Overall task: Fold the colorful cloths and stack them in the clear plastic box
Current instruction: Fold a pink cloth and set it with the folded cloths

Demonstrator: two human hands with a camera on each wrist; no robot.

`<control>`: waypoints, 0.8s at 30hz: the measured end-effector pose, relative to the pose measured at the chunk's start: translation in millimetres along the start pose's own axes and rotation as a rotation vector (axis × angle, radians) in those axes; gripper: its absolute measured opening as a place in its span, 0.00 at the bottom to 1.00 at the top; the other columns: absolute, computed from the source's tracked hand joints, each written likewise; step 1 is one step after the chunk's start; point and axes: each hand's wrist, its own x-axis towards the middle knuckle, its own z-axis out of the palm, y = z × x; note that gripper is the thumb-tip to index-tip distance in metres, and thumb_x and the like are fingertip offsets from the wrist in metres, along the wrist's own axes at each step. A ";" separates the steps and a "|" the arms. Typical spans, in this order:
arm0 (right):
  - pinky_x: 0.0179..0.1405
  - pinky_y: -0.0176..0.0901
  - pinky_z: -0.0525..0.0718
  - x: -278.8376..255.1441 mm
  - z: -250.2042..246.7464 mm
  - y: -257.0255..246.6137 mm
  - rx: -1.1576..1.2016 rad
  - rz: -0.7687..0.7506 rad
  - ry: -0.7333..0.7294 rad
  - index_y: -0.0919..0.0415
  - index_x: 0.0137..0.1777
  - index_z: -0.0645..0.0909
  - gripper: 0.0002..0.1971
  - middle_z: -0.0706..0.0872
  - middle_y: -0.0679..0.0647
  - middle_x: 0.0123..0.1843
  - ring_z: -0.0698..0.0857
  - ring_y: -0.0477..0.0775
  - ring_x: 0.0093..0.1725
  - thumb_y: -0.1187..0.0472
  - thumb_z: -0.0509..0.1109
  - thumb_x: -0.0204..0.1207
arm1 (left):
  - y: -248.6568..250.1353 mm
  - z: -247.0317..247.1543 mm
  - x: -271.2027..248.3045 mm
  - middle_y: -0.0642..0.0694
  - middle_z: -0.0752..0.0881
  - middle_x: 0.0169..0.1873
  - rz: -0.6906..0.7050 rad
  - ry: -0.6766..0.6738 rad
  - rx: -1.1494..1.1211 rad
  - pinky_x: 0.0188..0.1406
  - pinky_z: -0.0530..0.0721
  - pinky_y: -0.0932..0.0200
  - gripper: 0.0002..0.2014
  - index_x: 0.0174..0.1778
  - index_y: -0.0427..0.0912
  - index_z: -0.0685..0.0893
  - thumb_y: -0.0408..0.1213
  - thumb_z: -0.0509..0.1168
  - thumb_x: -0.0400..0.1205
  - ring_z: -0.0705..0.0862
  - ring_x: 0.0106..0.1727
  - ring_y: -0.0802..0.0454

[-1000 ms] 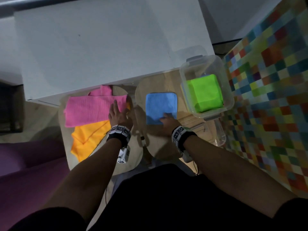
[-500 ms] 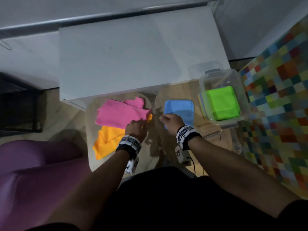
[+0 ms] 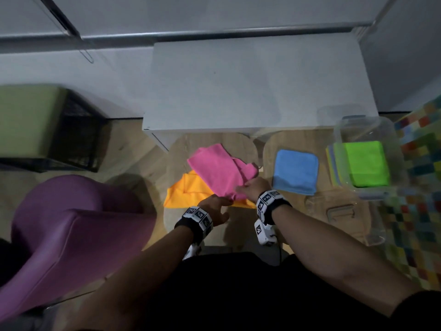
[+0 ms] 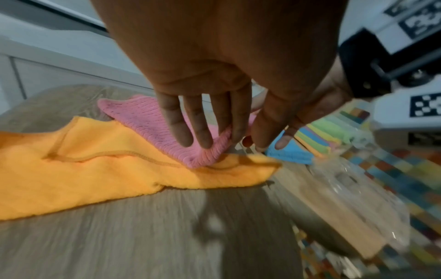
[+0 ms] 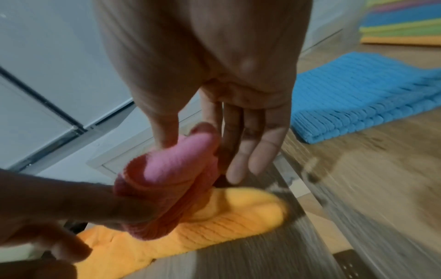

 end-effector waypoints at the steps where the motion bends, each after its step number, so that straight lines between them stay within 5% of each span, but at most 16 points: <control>1: 0.44 0.40 0.81 -2.1 2.4 -0.1 -0.100 -0.016 -0.027 0.61 0.55 0.85 0.18 0.86 0.51 0.48 0.85 0.53 0.50 0.48 0.75 0.73 | -1.0 2.6 -0.5 0.49 0.78 0.71 0.020 -0.005 0.022 0.72 0.73 0.56 0.26 0.72 0.59 0.77 0.50 0.67 0.75 0.76 0.71 0.47; 4: 0.60 0.42 0.81 -5.2 6.4 1.8 -0.241 -0.075 0.010 0.61 0.57 0.87 0.12 0.89 0.54 0.57 0.85 0.54 0.57 0.57 0.74 0.76 | 1.8 -0.5 -4.9 0.49 0.79 0.71 0.084 -0.012 0.028 0.71 0.74 0.55 0.22 0.68 0.57 0.81 0.45 0.66 0.77 0.75 0.71 0.47; 7: 0.47 0.38 0.77 -11.6 6.8 -1.4 -0.107 -0.118 0.110 0.57 0.44 0.84 0.01 0.87 0.53 0.45 0.83 0.52 0.46 0.63 0.73 0.74 | 1.6 -13.9 -8.6 0.50 0.82 0.67 0.083 0.059 -0.076 0.66 0.78 0.57 0.12 0.48 0.57 0.88 0.37 0.66 0.73 0.80 0.66 0.46; 8: 0.44 0.37 0.76 -13.0 5.6 -4.9 -0.074 -0.156 0.140 0.55 0.40 0.81 0.04 0.85 0.50 0.41 0.82 0.51 0.43 0.64 0.72 0.74 | 0.0 -20.1 -9.0 0.49 0.84 0.64 0.047 0.110 -0.116 0.63 0.79 0.56 0.12 0.43 0.56 0.88 0.34 0.65 0.71 0.82 0.63 0.45; 10: 0.42 0.37 0.73 -15.5 0.4 -16.4 -0.081 -0.232 0.148 0.52 0.34 0.78 0.10 0.81 0.46 0.35 0.79 0.47 0.38 0.67 0.69 0.74 | -5.1 -35.9 -7.6 0.44 0.84 0.60 0.005 0.249 -0.171 0.60 0.80 0.54 0.16 0.46 0.53 0.87 0.29 0.65 0.69 0.82 0.60 0.42; 12: 0.44 0.37 0.73 -18.7 -7.4 -32.0 -0.097 -0.296 0.171 0.55 0.36 0.84 0.10 0.83 0.44 0.36 0.79 0.44 0.38 0.69 0.67 0.74 | -13.0 -54.3 -1.9 0.42 0.81 0.62 0.038 0.396 -0.181 0.61 0.79 0.49 0.24 0.59 0.48 0.82 0.27 0.66 0.67 0.78 0.64 0.38; 15: 0.49 0.38 0.78 -22.4 -22.7 -55.4 -0.087 -0.402 0.168 0.57 0.40 0.88 0.11 0.88 0.47 0.42 0.82 0.45 0.44 0.70 0.66 0.74 | -22.3 -82.2 11.9 0.39 0.75 0.71 0.106 0.533 -0.142 0.70 0.73 0.41 0.39 0.76 0.42 0.71 0.36 0.73 0.66 0.72 0.71 0.35; 19: 0.46 0.39 0.78 -31.7 -44.2 -80.9 -0.143 -0.460 0.029 0.48 0.31 0.85 0.15 0.87 0.44 0.38 0.83 0.48 0.44 0.68 0.67 0.73 | -13.0 -109.3 21.8 0.40 0.65 0.79 0.250 0.443 0.043 0.72 0.70 0.40 0.49 0.81 0.47 0.64 0.56 0.77 0.66 0.66 0.76 0.35; 21: 0.45 0.42 0.81 -37.5 -55.8 -87.5 -0.114 -0.445 0.023 0.50 0.30 0.86 0.13 0.86 0.44 0.35 0.83 0.47 0.43 0.67 0.69 0.71 | -6.6 -115.9 22.0 0.42 0.62 0.81 0.302 0.401 0.146 0.72 0.69 0.40 0.42 0.75 0.52 0.73 0.58 0.76 0.65 0.62 0.78 0.38; 24: 0.41 0.47 0.80 -42.9 -71.4 -89.3 -0.094 -0.443 0.051 0.63 0.32 0.84 0.06 0.83 0.52 0.32 0.79 0.50 0.38 0.68 0.69 0.69 | 2.2 -120.8 21.1 0.42 0.72 0.75 0.392 0.454 0.139 0.67 0.75 0.39 0.25 0.54 0.48 0.85 0.54 0.78 0.64 0.69 0.75 0.36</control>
